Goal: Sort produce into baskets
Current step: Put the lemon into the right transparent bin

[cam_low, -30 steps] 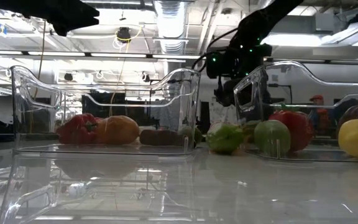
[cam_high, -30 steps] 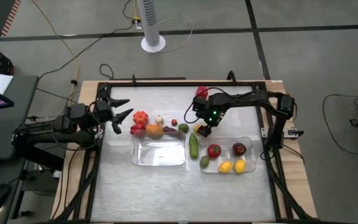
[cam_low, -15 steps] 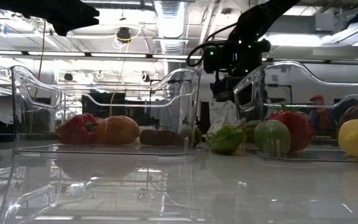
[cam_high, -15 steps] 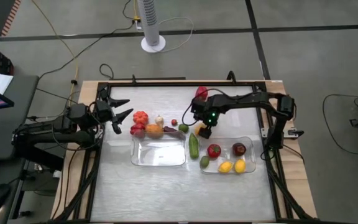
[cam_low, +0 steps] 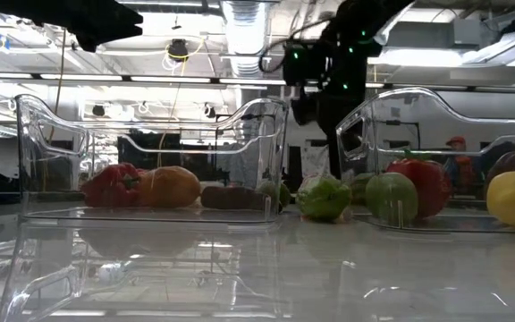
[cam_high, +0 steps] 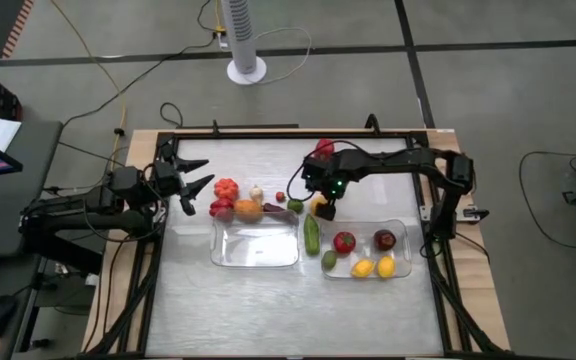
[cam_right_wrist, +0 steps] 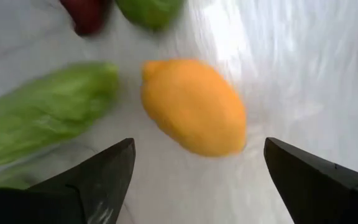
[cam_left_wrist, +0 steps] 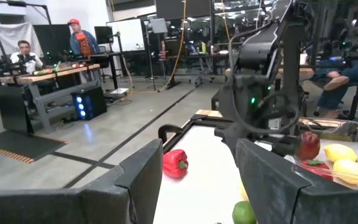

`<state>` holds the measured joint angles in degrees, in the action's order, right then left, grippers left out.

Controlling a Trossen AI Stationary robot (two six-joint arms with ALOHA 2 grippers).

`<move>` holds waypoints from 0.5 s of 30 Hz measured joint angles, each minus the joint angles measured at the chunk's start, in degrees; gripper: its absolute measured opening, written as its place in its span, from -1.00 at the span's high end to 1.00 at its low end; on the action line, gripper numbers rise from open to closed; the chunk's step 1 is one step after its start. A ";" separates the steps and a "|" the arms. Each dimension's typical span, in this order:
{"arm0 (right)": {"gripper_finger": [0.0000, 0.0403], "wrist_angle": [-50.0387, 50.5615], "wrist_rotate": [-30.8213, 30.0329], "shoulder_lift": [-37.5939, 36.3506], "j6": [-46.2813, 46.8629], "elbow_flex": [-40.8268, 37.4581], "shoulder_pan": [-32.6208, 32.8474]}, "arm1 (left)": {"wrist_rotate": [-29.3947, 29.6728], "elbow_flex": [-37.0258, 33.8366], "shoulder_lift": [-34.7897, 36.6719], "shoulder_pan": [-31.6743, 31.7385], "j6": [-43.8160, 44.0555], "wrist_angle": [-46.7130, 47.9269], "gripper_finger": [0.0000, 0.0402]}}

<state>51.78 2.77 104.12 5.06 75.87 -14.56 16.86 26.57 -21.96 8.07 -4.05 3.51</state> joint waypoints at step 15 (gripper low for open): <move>-0.91 -1.95 -1.75 0.11 -22.96 2.12 3.89 | 0.00 0.00 0.01 -0.02 0.00 0.04 0.04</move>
<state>49.83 1.02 104.23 -17.90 78.00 -10.67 16.86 26.57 -21.96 8.05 -4.05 3.55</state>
